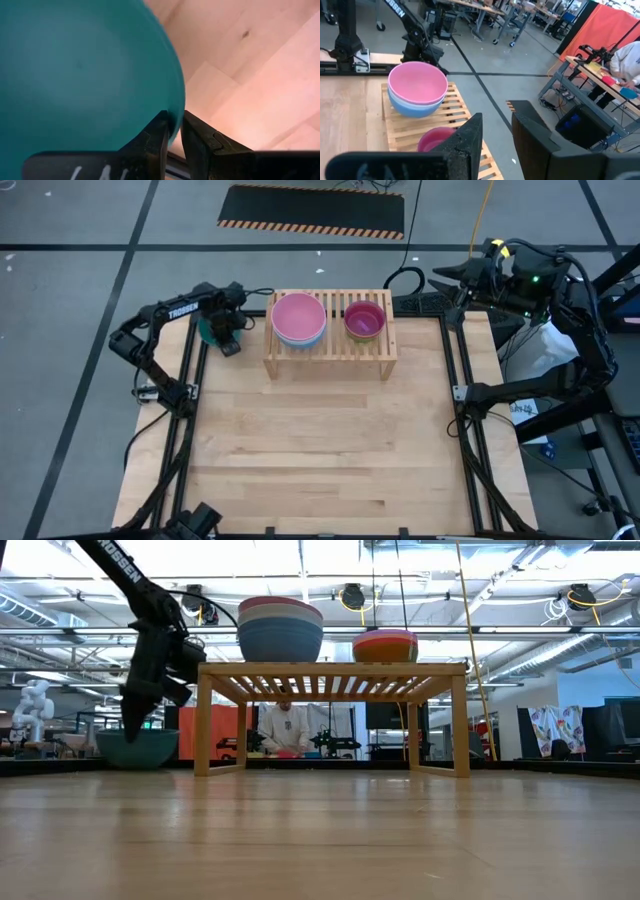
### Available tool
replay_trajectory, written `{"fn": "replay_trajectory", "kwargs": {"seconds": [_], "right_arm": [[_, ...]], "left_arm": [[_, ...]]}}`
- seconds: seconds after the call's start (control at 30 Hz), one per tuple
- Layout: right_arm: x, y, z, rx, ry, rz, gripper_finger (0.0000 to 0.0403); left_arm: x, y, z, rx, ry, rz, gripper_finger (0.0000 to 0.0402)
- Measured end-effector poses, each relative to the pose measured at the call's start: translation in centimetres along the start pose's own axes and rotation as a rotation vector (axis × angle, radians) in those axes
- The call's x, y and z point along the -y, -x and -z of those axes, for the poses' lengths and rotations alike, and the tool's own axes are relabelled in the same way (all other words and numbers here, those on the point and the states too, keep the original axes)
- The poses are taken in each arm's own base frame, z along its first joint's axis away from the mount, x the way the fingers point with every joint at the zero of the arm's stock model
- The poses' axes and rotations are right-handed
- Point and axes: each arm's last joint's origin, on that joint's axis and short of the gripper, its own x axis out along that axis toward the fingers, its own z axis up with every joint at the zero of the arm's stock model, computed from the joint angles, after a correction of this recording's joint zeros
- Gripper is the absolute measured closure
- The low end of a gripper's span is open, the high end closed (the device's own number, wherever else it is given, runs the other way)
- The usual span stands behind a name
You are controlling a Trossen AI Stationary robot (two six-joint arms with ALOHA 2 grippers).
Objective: Place and stack bowls onto a shelf
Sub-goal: Stack the dark green bowl on top of the pink bowl on the shelf
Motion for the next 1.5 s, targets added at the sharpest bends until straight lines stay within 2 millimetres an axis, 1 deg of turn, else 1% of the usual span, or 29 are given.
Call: {"fn": "replay_trajectory", "kwargs": {"seconds": [0.17, 0.3, 0.53, 0.77, 0.87, 0.97, 1.07, 1.2, 1.27, 1.37, 1.5], "right_arm": [[0.1, 0.0, -0.3, 0.034, -0.002, 0.011, 0.0303], [0.1, 0.0, -0.3, 0.036, -0.002, 0.012, 0.0303], [0.1, 0.0, -0.3, 0.035, -0.005, 0.011, 0.0303], [0.1, 0.0, -0.3, 0.034, -0.019, 0.011, 0.0303], [0.1, 0.0, -0.3, 0.034, -0.028, 0.011, 0.0303], [0.1, 0.0, -0.3, 0.034, -0.050, 0.012, 0.0303], [0.1, 0.0, -0.3, 0.034, -0.058, 0.012, 0.0303], [0.1, 0.0, -0.3, 0.032, -0.057, 0.012, 0.0303], [0.1, 0.0, -0.3, 0.030, -0.056, 0.012, 0.0303], [0.1, 0.0, -0.2, 0.019, -0.052, 0.009, 0.0303], [0.0, 0.0, 0.0, 0.004, -0.045, 0.004, 0.0303]], "left_arm": [[0.0, -0.1, -0.1, 0.011, -0.002, -0.007, 0.0351], [0.0, 0.0, -0.2, 0.020, -0.017, -0.011, 0.0387], [0.2, 0.2, -0.1, -0.005, -0.009, -0.034, 0.0391], [0.5, 2.4, 0.0, -0.085, -0.012, -0.057, 0.0392], [0.7, 4.0, 0.1, -0.094, -0.020, -0.071, 0.0392], [0.9, 6.3, 0.6, -0.066, -0.020, -0.084, 0.0392], [1.1, 9.1, 1.5, -0.022, -0.005, -0.104, 0.0392], [1.8, 13.5, 3.4, 0.041, 0.023, -0.152, 0.0392], [2.3, 15.5, 4.2, 0.117, 0.049, -0.207, 0.0392], [3.6, 18.3, 5.5, 0.246, 0.030, -0.234, 0.0392], [5.0, 21.1, 6.3, 0.382, 0.022, -0.251, 0.0392]]}}
